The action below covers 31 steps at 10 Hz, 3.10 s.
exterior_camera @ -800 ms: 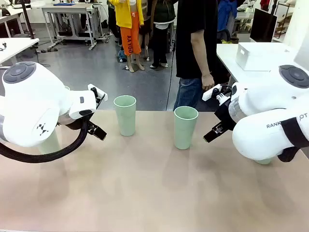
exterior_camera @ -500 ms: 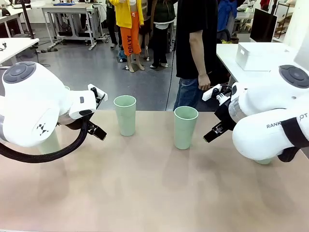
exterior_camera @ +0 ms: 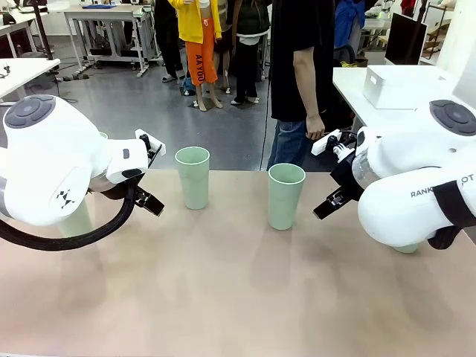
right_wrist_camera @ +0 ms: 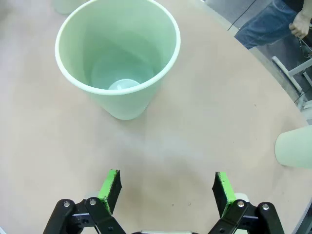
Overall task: Stack the cups and store them in the basket.
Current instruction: Pick up two Reusable plastic cups , one in each hand.
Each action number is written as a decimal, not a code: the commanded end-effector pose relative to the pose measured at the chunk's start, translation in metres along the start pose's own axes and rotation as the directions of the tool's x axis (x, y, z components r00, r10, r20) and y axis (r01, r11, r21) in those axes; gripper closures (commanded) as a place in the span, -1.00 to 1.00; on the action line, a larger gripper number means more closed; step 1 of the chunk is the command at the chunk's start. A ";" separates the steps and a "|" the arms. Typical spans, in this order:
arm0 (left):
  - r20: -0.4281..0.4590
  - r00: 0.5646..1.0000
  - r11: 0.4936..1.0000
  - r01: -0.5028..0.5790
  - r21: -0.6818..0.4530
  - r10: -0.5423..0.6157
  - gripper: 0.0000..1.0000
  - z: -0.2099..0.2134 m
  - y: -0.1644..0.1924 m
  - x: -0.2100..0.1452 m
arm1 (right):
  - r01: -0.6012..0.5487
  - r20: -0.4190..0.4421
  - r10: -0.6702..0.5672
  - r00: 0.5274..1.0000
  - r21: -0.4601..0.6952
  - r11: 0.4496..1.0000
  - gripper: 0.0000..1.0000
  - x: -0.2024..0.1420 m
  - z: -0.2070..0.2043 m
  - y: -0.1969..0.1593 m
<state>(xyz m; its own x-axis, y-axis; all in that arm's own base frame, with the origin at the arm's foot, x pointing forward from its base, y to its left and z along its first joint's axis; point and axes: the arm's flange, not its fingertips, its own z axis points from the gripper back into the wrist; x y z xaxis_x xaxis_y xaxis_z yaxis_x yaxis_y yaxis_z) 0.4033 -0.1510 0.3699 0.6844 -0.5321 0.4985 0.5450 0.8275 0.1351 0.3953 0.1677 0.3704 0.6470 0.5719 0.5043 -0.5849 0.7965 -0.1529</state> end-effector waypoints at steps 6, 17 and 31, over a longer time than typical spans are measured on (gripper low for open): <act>0.016 0.992 0.986 0.129 -0.110 -0.128 -1.00 0.081 0.030 0.036 | 0.048 0.116 -0.044 0.992 -0.028 0.998 -1.00 0.029 0.093 -0.038; 0.435 0.837 0.751 0.513 -0.415 -0.332 -1.00 0.176 0.226 -0.115 | -0.296 0.455 0.123 0.882 0.332 0.896 -1.00 -0.140 0.195 -0.252; 0.591 0.796 0.827 0.415 -0.379 -0.129 -1.00 0.165 0.249 -0.178 | -0.163 0.599 -0.074 0.797 0.332 0.929 -1.00 -0.199 0.208 -0.256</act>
<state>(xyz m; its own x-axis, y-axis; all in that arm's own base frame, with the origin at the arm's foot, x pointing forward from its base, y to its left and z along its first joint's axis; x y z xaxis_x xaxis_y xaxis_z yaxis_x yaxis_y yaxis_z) 0.3350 0.1792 0.4541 0.2140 -0.4445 0.8699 0.9170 0.3983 -0.0221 0.3159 -0.1934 0.4902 0.2941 0.2877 0.9114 -0.8096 0.5818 0.0776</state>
